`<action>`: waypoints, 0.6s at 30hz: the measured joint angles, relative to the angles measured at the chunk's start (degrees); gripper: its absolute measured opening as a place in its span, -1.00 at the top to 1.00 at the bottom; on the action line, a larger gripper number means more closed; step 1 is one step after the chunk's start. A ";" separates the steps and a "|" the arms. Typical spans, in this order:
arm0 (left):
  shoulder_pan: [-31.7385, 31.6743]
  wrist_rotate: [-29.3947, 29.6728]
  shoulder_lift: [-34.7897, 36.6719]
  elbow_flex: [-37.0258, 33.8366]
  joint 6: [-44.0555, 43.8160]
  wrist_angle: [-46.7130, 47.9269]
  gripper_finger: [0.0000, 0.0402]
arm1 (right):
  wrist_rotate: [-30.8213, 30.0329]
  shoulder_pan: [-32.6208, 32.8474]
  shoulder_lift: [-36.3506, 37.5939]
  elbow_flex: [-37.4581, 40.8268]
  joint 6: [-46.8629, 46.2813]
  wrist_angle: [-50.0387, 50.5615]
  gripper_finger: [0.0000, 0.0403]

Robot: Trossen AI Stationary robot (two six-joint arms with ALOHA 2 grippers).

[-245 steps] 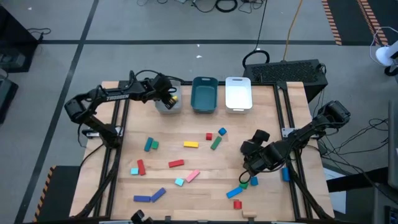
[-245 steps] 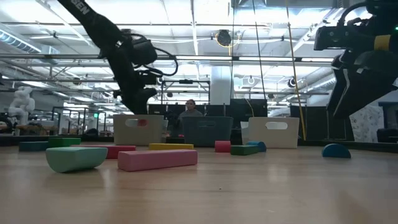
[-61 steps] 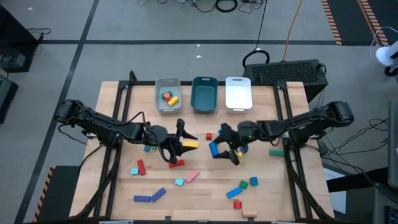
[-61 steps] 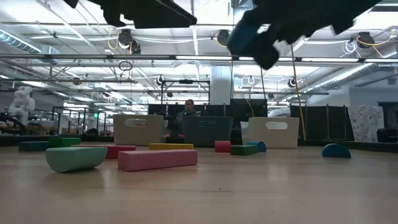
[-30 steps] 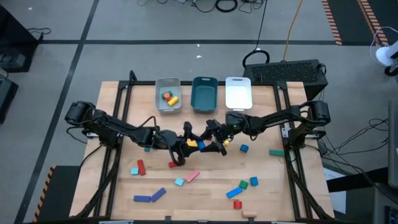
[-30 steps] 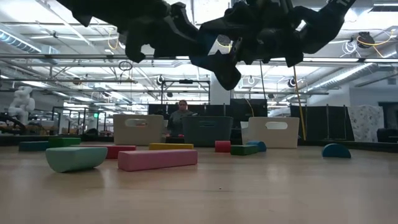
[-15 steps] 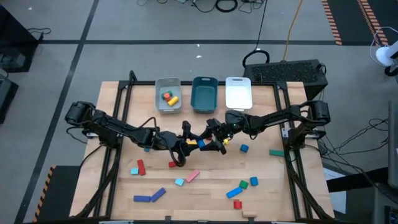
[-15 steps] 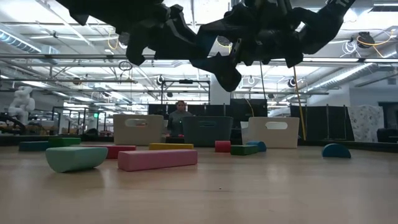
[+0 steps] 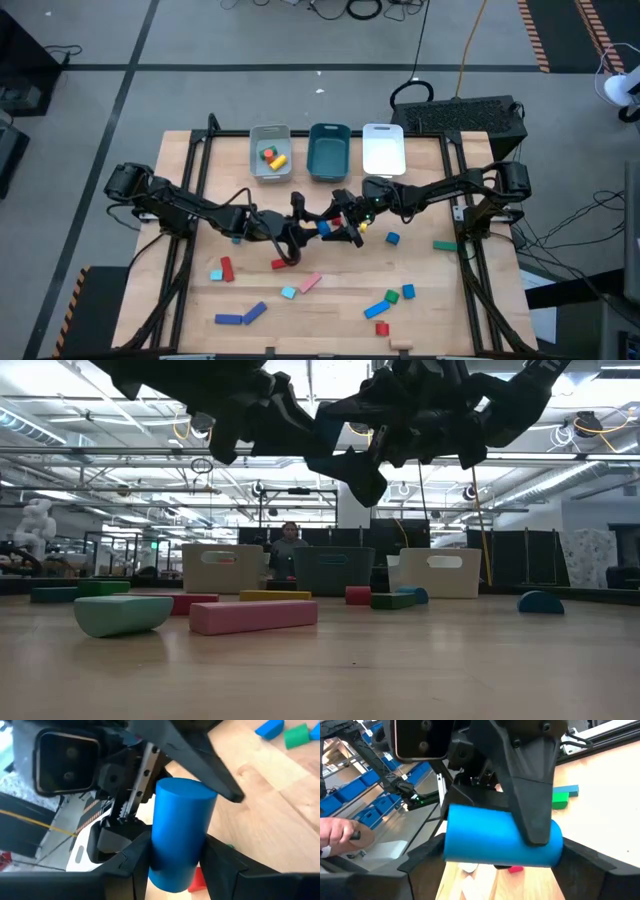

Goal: Sort blocks by size
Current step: Put the blue cylinder block into the gray bin

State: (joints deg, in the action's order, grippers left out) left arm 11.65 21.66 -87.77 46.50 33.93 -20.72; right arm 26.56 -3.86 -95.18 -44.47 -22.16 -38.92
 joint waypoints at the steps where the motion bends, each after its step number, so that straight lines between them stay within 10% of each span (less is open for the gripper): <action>1: -0.07 0.16 0.00 0.00 -0.98 -0.17 0.27 | 0.01 0.00 0.00 0.00 0.10 0.06 -0.55; 18: -0.50 6.89 0.02 0.02 -2.35 -1.38 0.27 | 0.97 -1.85 1.35 0.02 -2.24 5.03 -0.58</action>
State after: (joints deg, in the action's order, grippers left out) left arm 11.16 28.55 -87.74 46.52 31.57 -22.10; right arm 27.53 -5.71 -93.83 -44.45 -24.40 -33.89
